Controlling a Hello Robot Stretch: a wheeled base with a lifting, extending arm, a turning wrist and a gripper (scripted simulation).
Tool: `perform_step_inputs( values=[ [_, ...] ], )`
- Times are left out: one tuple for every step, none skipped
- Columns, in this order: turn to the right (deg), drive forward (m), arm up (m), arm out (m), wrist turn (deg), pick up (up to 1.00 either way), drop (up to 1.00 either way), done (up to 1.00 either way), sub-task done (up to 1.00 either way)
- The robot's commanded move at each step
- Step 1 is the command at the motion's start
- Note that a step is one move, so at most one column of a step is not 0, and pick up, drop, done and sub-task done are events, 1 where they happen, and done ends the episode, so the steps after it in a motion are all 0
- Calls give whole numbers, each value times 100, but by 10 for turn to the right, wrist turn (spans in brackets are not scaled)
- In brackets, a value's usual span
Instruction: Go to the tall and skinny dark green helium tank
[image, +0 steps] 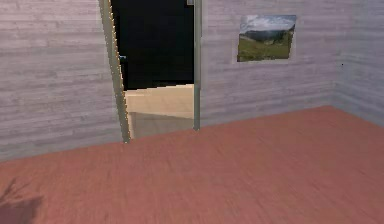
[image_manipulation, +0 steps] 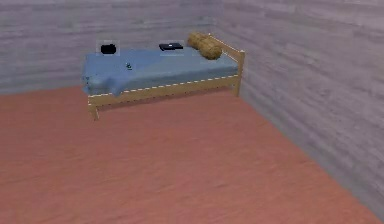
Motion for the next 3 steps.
perform_step_inputs(
  values=[
    [0, 20, 0, 0, 0, 0, 0, 0, 0],
    [-60, 0, 0, 0, 0, 0, 0, 0, 0],
    [0, 100, 0, 0, 0, 0, 0, 0, 0]
  ],
)
